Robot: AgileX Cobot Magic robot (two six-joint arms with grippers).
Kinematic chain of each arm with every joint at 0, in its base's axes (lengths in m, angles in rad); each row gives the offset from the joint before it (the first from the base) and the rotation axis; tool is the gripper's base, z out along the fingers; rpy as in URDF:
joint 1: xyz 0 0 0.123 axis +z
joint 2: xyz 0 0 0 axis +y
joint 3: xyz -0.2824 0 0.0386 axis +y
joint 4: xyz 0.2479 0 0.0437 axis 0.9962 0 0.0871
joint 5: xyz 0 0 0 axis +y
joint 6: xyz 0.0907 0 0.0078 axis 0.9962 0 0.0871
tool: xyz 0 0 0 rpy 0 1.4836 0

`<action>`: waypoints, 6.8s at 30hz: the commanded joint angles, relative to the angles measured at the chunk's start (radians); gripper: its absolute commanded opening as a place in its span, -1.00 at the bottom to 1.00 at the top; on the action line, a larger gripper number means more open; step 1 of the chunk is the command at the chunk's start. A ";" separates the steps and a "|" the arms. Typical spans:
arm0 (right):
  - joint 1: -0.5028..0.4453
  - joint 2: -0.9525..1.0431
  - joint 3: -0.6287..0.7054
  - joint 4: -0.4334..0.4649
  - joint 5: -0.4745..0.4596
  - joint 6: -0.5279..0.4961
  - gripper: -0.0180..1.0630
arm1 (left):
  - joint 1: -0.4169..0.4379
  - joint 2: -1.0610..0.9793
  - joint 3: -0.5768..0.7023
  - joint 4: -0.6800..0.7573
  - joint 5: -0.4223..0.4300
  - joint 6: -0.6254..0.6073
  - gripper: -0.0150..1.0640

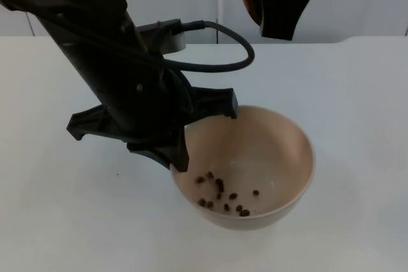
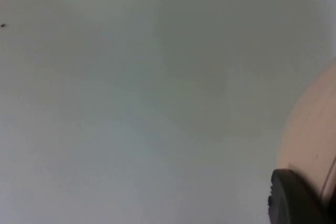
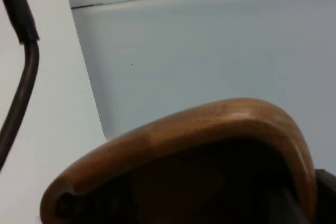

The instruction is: Pick up the bowl with the left hand and pour the coffee beans from the cup into the bowl with the right hand.

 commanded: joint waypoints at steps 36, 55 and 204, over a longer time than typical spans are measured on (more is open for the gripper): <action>0.005 -0.001 0.005 -0.171 0.000 0.005 -0.97 | -0.006 -0.008 0.004 -0.015 -0.010 -0.003 -0.98; 0.006 -0.001 0.005 -0.173 0.000 0.018 -0.97 | -0.006 -0.008 0.004 -0.015 -0.014 -0.003 -0.98; -0.800 0.391 0.101 1.191 -0.791 -0.045 -0.97 | 0.251 0.198 0.009 0.163 0.002 0.011 -0.98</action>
